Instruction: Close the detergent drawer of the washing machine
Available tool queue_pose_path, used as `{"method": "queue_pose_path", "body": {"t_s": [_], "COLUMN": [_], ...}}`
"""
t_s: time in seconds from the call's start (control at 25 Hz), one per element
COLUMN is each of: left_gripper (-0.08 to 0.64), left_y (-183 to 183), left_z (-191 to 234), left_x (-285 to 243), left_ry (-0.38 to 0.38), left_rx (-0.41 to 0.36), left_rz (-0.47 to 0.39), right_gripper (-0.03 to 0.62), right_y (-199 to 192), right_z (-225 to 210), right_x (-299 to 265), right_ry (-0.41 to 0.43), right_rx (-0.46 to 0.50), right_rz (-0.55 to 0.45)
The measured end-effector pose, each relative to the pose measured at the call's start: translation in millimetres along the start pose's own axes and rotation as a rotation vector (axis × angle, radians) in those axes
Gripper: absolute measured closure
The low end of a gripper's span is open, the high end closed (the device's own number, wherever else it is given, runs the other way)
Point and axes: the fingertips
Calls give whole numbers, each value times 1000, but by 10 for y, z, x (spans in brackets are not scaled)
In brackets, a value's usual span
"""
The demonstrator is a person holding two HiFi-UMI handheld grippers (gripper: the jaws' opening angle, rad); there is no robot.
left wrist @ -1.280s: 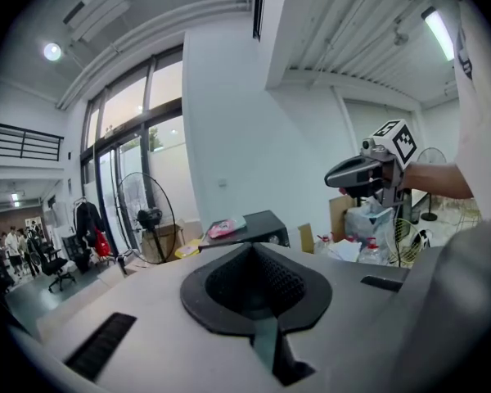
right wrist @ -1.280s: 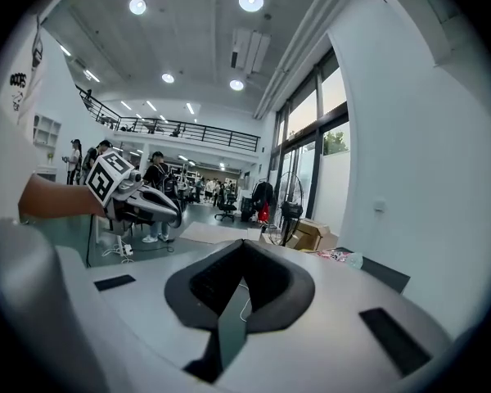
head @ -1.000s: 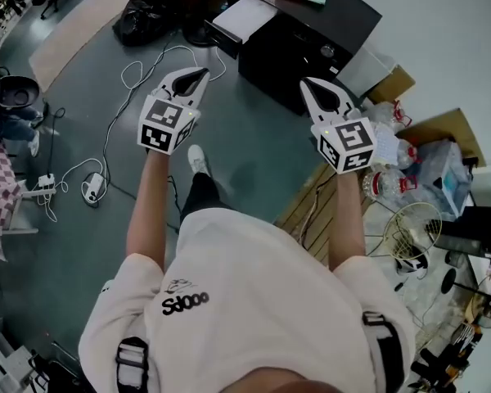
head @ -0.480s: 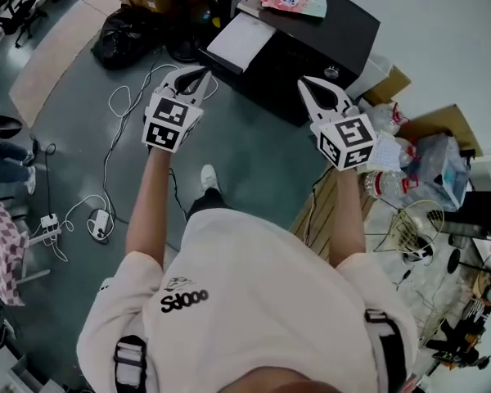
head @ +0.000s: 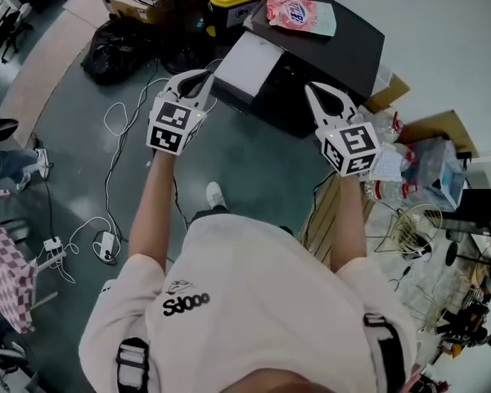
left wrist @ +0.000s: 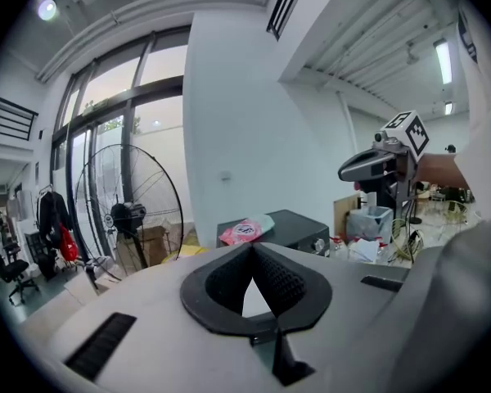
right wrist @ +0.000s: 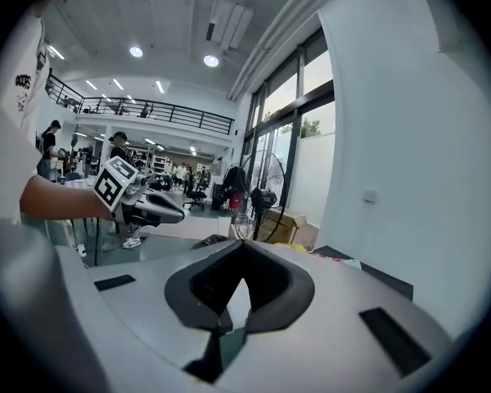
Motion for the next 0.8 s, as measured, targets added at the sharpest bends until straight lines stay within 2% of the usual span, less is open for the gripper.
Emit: {"method": "queue_pose_path", "body": {"t_s": [0.16, 0.36, 0.48, 0.6, 0.8], "left_gripper": [541, 543, 543, 541, 541], "left_y": [-139, -387, -565, -710, -1002], "left_z": [339, 680, 706, 693, 568], "left_x": [-181, -331, -483, -640, -782], "left_ry": [6, 76, 71, 77, 105], "left_rx": [32, 78, 113, 147, 136], "left_rz": [-11, -35, -16, 1, 53], "right_gripper": [588, 588, 588, 588, 588], "right_y": [-53, -226, -371, -505, -758], "right_z": [-27, 38, -6, -42, -62], "right_x": [-338, -794, -1027, -1198, -1346], "right_ry": [-4, 2, 33, 110, 142], "right_rx": [-19, -13, -37, -98, -30], "right_rz": [17, 33, 30, 17, 29]}}
Point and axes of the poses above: the fingertips, and each gripper's own axes: x backward along the fingers, z to its left, y out of its top, and after that the axes turned 7 degrees about -y, right-handed
